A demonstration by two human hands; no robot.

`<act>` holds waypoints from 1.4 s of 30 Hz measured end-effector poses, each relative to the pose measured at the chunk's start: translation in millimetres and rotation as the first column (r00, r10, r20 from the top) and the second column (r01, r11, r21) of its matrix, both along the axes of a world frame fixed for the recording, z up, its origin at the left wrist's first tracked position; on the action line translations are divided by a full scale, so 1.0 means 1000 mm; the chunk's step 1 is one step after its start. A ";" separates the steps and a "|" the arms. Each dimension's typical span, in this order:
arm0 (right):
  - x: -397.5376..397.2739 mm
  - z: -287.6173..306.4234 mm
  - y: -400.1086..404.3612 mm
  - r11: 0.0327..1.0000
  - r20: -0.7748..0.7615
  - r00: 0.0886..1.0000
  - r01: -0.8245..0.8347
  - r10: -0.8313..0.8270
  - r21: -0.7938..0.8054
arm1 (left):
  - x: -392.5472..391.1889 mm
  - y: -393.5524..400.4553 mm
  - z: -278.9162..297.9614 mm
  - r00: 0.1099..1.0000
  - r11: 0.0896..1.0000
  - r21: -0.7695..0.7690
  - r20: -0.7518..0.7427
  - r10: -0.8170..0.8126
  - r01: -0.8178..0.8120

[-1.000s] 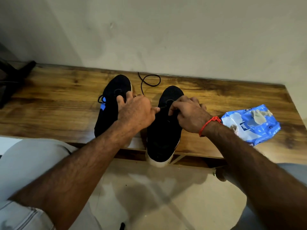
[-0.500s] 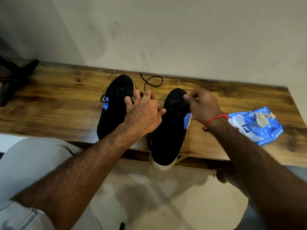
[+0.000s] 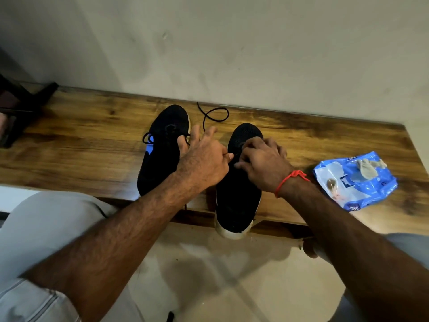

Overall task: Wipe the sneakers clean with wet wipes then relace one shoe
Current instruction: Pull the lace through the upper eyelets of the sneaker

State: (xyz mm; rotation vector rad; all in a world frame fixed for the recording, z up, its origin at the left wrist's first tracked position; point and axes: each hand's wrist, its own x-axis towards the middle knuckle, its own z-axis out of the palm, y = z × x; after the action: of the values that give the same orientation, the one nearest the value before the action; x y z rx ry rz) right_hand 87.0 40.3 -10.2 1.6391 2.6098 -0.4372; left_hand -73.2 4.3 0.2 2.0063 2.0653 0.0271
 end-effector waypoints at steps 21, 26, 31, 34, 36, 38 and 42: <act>0.035 0.013 0.033 0.898 -0.323 0.859 0.436 -0.398 0.053 | -0.003 0.001 -0.003 0.995 0.999 -0.032 -0.094 -0.027 0.024; 0.034 0.007 0.024 0.901 -0.351 0.871 0.411 -0.344 0.140 | -0.002 0.001 -0.004 0.995 0.999 -0.036 -0.101 -0.014 0.010; 0.002 -0.008 -0.005 0.999 0.074 0.997 0.015 -0.019 0.047 | 0.001 -0.001 -0.004 0.995 0.999 -0.046 -0.096 -0.022 0.018; -0.005 -0.008 -0.007 0.992 0.093 0.994 0.053 -0.063 0.110 | 0.004 -0.001 -0.001 0.998 0.996 -0.088 -0.067 0.004 -0.010; -0.010 -0.005 -0.010 0.992 0.088 0.996 -0.009 -0.002 0.127 | 0.003 -0.001 0.002 0.998 0.996 -0.092 -0.067 0.000 -0.007; -0.010 0.000 -0.009 0.994 0.023 0.999 -0.035 0.032 0.107 | 0.001 0.000 0.002 0.996 0.995 -0.103 -0.091 0.002 -0.011; 0.025 0.022 0.025 0.868 -0.504 0.739 0.495 -0.447 -0.042 | -0.006 0.002 0.000 0.989 0.988 -0.151 -0.146 0.010 -0.033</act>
State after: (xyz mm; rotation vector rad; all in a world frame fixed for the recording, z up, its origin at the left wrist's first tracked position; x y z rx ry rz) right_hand 112.4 64.8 12.1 2.5397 2.5057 -0.8784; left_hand -78.9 6.7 0.7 1.9447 2.1040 -0.2728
